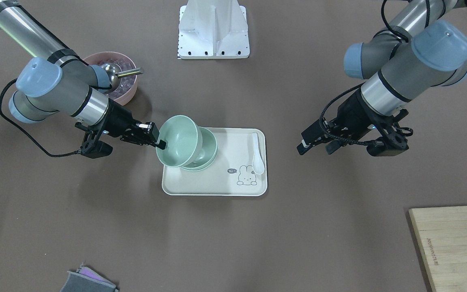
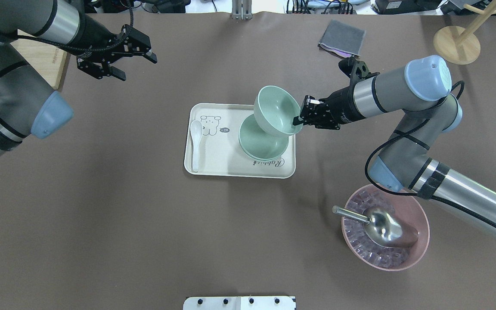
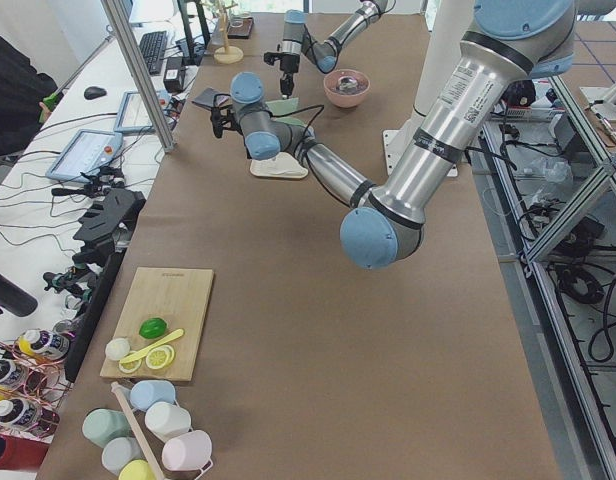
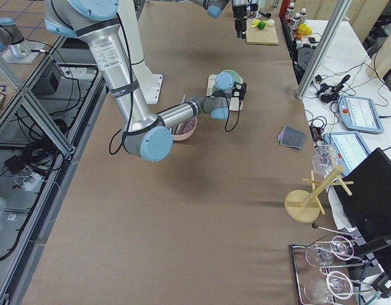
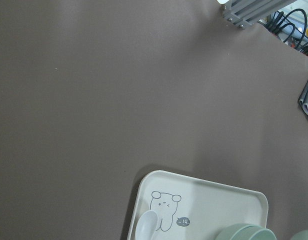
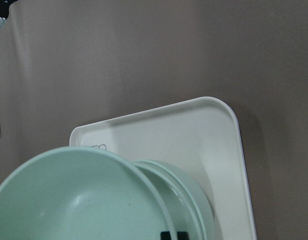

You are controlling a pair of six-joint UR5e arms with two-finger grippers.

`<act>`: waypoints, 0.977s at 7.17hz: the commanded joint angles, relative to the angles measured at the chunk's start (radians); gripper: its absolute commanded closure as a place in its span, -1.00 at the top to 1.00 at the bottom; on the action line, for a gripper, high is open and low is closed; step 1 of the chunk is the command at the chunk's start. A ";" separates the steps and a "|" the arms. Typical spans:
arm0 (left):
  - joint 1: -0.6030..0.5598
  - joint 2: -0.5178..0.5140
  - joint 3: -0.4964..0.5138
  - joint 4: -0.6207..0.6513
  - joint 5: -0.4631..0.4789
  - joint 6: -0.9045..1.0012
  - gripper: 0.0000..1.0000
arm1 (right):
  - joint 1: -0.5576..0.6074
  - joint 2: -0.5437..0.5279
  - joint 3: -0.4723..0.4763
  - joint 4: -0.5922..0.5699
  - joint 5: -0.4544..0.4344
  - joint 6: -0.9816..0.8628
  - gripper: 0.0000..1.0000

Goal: Stack green bowls together

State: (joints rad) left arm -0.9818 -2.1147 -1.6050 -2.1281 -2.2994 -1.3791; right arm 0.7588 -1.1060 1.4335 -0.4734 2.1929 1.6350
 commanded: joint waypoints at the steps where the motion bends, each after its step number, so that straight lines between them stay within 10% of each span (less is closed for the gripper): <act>1: -0.001 -0.001 0.000 -0.001 -0.002 0.000 0.96 | -0.010 -0.003 0.008 0.001 -0.010 -0.012 -1.00; 7: -0.006 -0.001 0.004 0.001 -0.002 0.000 0.96 | -0.045 -0.009 0.016 -0.001 -0.047 -0.046 -1.00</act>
State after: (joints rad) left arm -0.9873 -2.1149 -1.6038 -2.1277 -2.3010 -1.3791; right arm 0.7247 -1.1162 1.4486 -0.4728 2.1640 1.5882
